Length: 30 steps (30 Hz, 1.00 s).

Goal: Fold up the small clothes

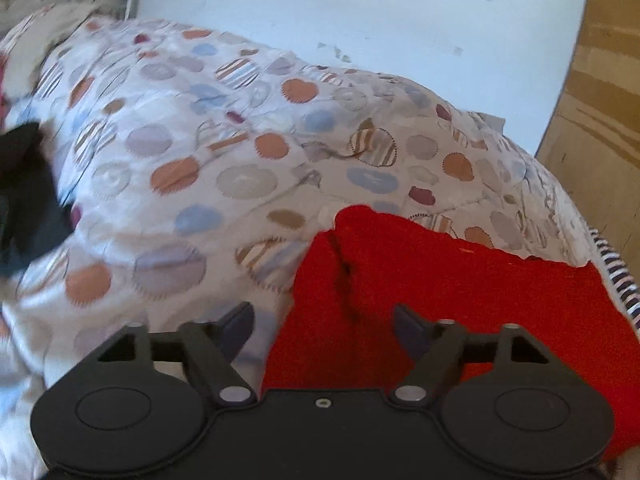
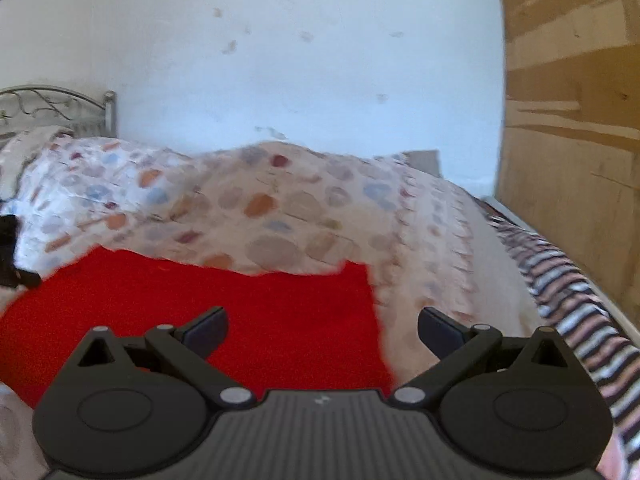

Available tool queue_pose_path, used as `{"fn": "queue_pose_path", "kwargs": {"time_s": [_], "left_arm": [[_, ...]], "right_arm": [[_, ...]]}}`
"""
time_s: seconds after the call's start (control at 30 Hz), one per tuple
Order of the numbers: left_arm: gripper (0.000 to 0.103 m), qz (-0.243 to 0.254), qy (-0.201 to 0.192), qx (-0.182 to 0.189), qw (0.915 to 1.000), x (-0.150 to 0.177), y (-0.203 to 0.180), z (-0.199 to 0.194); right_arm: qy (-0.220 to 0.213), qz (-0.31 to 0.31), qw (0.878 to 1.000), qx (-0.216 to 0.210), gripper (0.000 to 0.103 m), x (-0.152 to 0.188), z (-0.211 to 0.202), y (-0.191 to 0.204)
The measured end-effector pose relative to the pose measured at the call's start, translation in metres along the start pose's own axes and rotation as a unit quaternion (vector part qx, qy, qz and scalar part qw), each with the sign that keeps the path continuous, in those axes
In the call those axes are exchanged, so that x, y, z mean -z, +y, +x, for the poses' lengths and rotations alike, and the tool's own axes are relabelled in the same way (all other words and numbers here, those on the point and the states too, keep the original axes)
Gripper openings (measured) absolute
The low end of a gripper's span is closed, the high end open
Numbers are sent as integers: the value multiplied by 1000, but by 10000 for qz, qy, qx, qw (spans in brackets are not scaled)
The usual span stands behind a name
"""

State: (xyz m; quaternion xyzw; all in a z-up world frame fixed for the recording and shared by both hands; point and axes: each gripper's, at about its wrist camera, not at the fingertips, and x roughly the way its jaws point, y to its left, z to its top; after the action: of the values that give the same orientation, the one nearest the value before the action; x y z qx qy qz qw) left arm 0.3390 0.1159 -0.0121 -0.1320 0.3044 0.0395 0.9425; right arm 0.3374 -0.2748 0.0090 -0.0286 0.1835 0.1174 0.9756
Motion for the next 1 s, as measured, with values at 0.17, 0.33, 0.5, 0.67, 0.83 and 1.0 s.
{"fn": "queue_pose_path", "kwargs": {"time_s": [0.17, 0.33, 0.5, 0.67, 0.83, 1.0], "left_arm": [[89, -37, 282, -98, 9995, 22, -4, -2], [89, 337, 444, -303, 9980, 44, -7, -6], [90, 113, 483, -146, 9987, 58, 6, -7], [95, -59, 410, -172, 9990, 70, 11, -2], [95, -409, 406, 32, 9983, 66, 19, -12], [99, -698, 226, -120, 9972, 62, 27, -29]], "right_arm": [[87, -352, 9991, -232, 103, 1, 25, 65], [63, -1240, 9922, -43, 103, 37, 21, 110], [49, -1403, 9900, 107, 103, 59, 3, 111], [-105, -2108, 9762, 506, 103, 77, 6, 136], [-297, -1712, 9844, 283, 103, 57, -6, 125], [-622, -1646, 9844, 37, 103, 37, -9, 138]]}}
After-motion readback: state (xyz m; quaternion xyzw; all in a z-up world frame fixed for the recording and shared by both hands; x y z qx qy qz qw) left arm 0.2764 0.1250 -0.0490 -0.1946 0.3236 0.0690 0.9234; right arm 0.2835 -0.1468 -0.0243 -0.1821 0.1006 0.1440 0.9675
